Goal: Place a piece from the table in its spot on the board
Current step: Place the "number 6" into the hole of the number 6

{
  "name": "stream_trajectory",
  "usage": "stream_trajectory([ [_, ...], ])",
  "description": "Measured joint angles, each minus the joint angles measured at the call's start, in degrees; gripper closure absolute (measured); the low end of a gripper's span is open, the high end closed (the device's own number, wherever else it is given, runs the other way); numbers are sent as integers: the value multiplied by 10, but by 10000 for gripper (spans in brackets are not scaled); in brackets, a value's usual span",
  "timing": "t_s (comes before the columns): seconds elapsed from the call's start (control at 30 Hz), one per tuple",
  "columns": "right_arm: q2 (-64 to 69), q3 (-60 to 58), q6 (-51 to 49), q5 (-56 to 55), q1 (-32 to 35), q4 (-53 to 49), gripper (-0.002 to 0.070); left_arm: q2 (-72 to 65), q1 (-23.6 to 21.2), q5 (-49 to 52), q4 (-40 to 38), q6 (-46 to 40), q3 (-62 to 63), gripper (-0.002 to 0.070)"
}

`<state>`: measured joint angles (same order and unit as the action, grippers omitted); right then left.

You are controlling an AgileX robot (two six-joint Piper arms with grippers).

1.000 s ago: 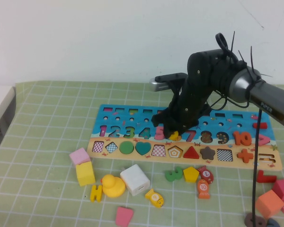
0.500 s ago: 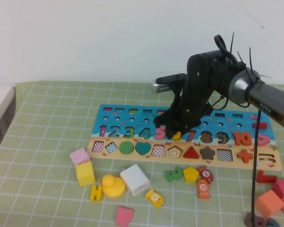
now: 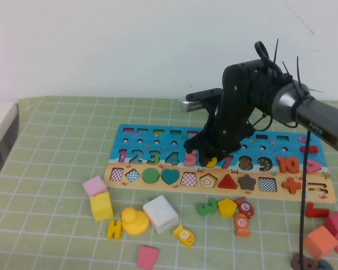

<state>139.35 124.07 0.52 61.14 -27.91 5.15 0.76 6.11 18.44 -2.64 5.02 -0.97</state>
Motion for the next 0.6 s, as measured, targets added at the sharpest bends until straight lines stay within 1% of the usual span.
stream_trajectory([
  [0.17, 0, 1, -1, 1, 0, 0, 281, 0, 0, 0, 0, 0, 0, 677],
  [0.23, 0, 1, -1, 0, 0, 2, 263, 0, 0, 0, 0, 0, 0, 677],
  [0.4, 4, 29, -2, 7, 0, 5, 253, 0, 0, 0, 0, 0, 0, 677],
  [0.6, 4, 122, -5, 34, 0, 5, 262, 0, 0, 0, 0, 0, 0, 677],
])
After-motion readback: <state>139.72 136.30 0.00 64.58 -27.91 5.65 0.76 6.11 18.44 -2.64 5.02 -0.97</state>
